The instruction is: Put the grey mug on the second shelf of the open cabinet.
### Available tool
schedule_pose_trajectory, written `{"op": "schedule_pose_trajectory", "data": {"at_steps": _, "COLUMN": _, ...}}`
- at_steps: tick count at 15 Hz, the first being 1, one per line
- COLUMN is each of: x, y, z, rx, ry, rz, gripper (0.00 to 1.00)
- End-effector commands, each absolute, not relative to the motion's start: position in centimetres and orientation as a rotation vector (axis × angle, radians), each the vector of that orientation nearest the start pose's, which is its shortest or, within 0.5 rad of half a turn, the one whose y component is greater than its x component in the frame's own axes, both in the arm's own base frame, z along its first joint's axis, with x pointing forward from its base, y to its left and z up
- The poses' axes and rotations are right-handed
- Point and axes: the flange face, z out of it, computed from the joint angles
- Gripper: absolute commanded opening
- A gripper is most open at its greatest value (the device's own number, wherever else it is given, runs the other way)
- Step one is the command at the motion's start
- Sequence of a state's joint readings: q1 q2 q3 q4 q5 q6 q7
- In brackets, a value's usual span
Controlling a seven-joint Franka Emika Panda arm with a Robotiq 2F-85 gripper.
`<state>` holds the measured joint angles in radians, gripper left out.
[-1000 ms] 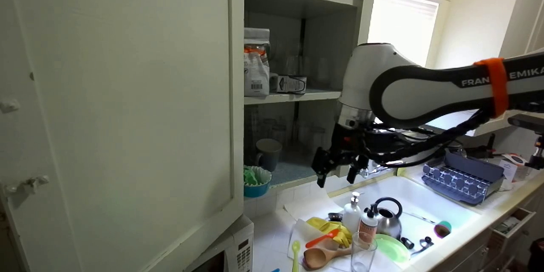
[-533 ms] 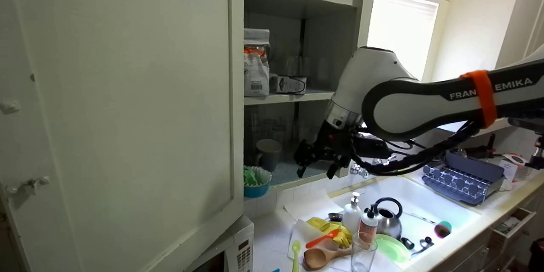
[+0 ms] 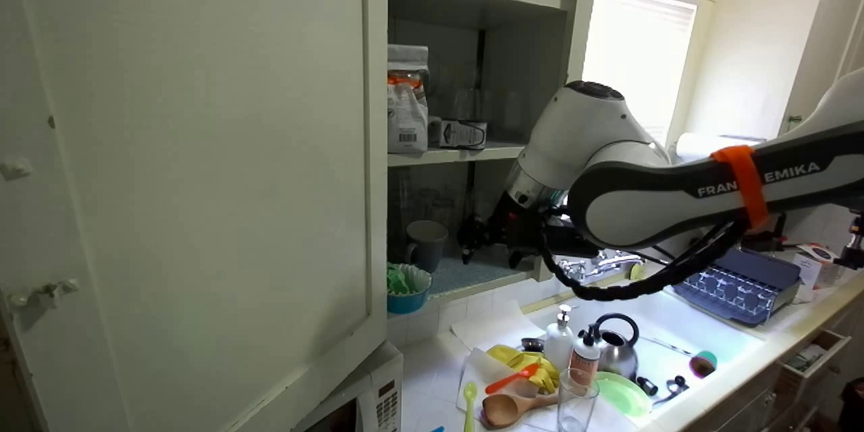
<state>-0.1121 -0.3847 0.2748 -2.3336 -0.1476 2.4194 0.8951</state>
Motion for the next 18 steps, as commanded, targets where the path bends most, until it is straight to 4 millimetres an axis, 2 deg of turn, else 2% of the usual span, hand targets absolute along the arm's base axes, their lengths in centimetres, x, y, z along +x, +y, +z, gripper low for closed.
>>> {"op": "schedule_pose_trajectory", "data": {"at_steps": 1, "x": 48.1, "y": 9.0, "z": 50.5, "rx": -2.789, "ry": 1.136, "rz": -0.944, "gripper": 1.00}}
{"op": "schedule_pose_trajectory", "data": {"at_steps": 3, "x": 48.9, "y": 9.4, "z": 49.5, "rx": -2.728, "ry": 1.150, "rz": -1.064, "gripper": 1.00}}
{"op": "schedule_pose_trajectory", "data": {"at_steps": 5, "x": 49.7, "y": 10.3, "z": 49.2, "rx": -2.667, "ry": 1.079, "rz": -1.167, "gripper": 1.00}}
{"op": "schedule_pose_trajectory", "data": {"at_steps": 6, "x": 49.3, "y": 9.7, "z": 50.1, "rx": -2.728, "ry": 1.090, "rz": -1.092, "gripper": 1.00}}
{"op": "schedule_pose_trajectory", "data": {"at_steps": 12, "x": 49.7, "y": 10.2, "z": 49.4, "rx": -2.691, "ry": 1.071, "rz": -1.147, "gripper": 1.00}}
{"op": "schedule_pose_trajectory", "data": {"at_steps": 18, "x": 52.1, "y": 11.8, "z": 49.7, "rx": -2.523, "ry": 1.255, "rz": -1.162, "gripper": 1.00}}
